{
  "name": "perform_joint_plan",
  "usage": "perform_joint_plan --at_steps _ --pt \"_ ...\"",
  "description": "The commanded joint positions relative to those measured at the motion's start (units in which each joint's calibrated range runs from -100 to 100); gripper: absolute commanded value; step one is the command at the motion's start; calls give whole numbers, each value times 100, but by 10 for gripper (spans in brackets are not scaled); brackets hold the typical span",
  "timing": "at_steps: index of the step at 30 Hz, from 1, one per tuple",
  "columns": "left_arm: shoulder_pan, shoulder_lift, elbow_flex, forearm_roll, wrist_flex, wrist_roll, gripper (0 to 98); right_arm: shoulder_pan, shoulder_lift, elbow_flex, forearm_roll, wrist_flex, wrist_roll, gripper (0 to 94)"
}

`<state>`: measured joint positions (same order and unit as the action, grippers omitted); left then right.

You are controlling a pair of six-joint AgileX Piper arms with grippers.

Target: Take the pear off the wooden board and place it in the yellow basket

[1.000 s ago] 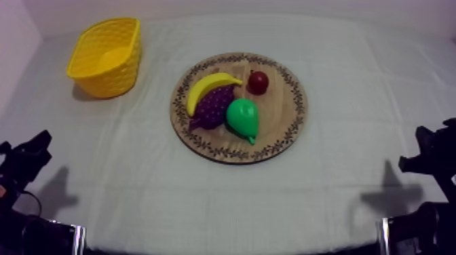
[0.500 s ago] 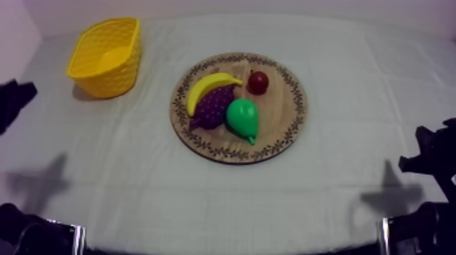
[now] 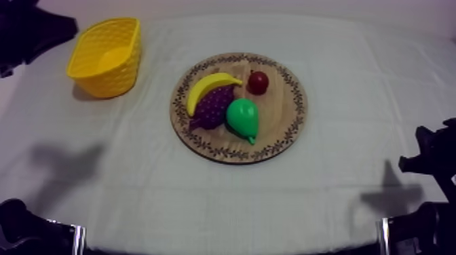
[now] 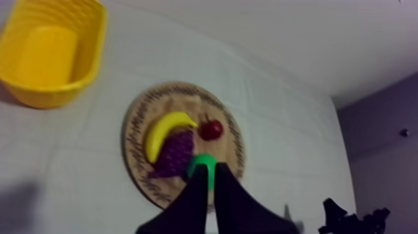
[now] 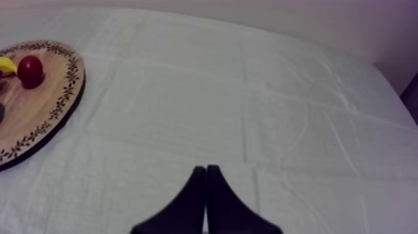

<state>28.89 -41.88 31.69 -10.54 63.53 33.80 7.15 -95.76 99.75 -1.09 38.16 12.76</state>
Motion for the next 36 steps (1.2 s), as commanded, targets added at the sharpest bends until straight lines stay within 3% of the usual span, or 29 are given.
perform_joint_plan --at_steps 1,11,20,29,31,34,36 --pt "388 599 -16 20 -112 137 33 -3 1 3 0 -1 1 4" --pt "988 2443 -530 139 -354 403 37 -3 1 3 0 -1 -2 4" --pt "968 3891 -886 356 -223 465 89 -3 1 3 0 -1 0 4" --pt "987 4660 -1502 411 -82 404 192 -3 1 3 0 -1 1 4" --pt "985 4696 -1537 414 -119 403 309 -3 1 3 0 -1 1 4" --pt "979 4681 -1521 398 -203 446 683 -3 1 3 0 -1 1 4" --pt "998 4639 -1481 344 -221 556 829 -3 1 3 0 -1 1 4"
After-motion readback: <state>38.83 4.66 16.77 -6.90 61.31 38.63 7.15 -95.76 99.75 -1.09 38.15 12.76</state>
